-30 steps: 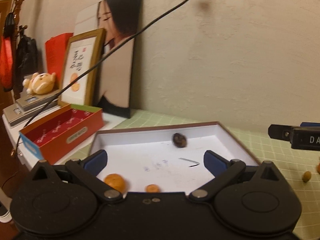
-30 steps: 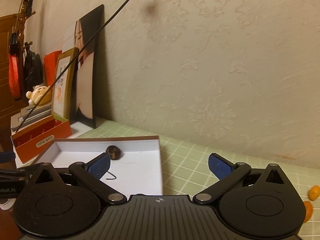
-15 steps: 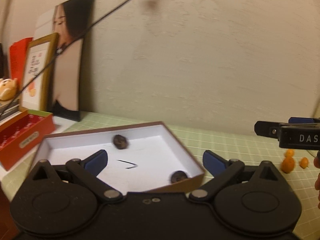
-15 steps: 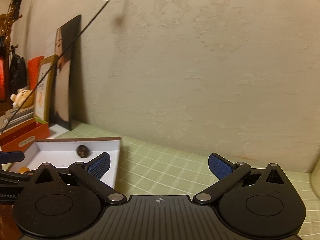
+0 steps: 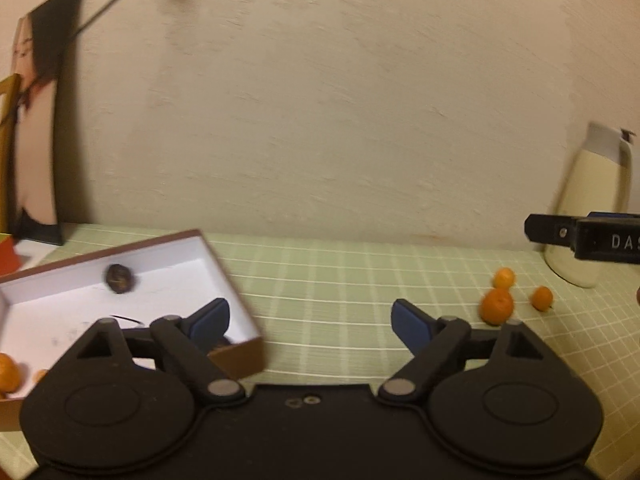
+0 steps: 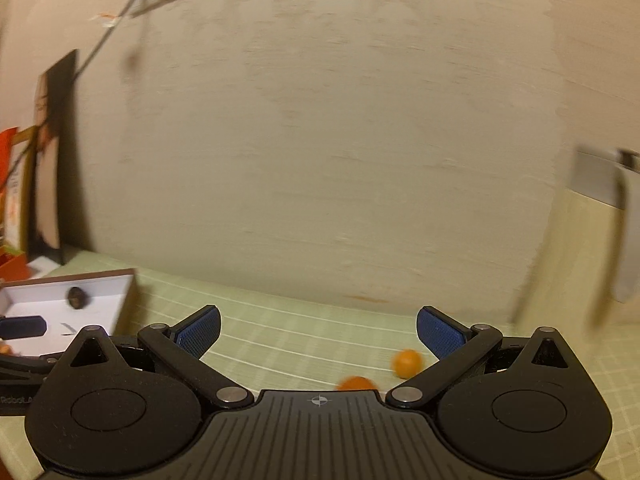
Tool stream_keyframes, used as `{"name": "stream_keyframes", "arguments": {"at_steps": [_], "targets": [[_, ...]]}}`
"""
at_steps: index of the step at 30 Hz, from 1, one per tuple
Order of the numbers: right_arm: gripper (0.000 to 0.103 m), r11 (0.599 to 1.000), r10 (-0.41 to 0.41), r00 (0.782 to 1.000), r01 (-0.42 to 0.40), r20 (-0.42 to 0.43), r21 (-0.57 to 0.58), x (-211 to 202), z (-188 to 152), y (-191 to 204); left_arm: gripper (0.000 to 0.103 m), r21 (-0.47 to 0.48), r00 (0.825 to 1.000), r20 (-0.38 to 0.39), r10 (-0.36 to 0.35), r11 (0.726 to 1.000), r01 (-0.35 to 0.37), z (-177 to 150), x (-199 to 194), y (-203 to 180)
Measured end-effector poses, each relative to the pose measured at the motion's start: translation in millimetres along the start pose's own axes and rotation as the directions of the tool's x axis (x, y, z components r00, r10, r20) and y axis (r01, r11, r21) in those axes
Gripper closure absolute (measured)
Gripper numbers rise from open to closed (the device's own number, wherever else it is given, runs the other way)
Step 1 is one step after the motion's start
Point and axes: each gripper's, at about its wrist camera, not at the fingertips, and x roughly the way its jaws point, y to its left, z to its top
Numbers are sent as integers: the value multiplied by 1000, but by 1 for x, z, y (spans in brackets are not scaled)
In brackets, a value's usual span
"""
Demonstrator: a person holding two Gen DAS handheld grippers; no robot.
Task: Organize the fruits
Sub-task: 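Grasp the beige round fruit with the left gripper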
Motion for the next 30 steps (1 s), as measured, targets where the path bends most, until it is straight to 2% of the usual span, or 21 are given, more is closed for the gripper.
{"name": "stream_keyframes", "arguments": {"at_steps": [7,11,13,15,16,19,24,30], "targets": [[0,995,-91,996,92,-19,41,-9,-7,-42,23,43,998,-30,-61,997,62,-5,19,-36],[0,991,-118,993,120,-31,60,-12,-12,-59,34,66,993,-68,-97,993,101,-8,35,-55],[0,989,-129,991,131,-39,62,-12,-15,-66,34,79,991,-88,-99,991,106,-10,43,-65],[0,988,-140,989,143,-44,64,-13,-16,-71,45,82,989,-113,-100,991,110,-13,53,-71],[0,986,-146,988,149,-47,67,-13,-17,-75,46,78,986,-125,-108,990,118,-13,57,-74],[0,982,-166,984,170,-59,75,-15,-22,-88,50,86,983,-156,-102,989,116,-16,69,-81],[0,975,-195,977,203,-80,95,-16,-31,-108,64,61,976,-194,-100,992,114,-20,88,-89],[0,969,-213,973,223,-93,110,-18,-36,-123,70,62,973,-214,-84,993,99,-23,100,-97]]}}
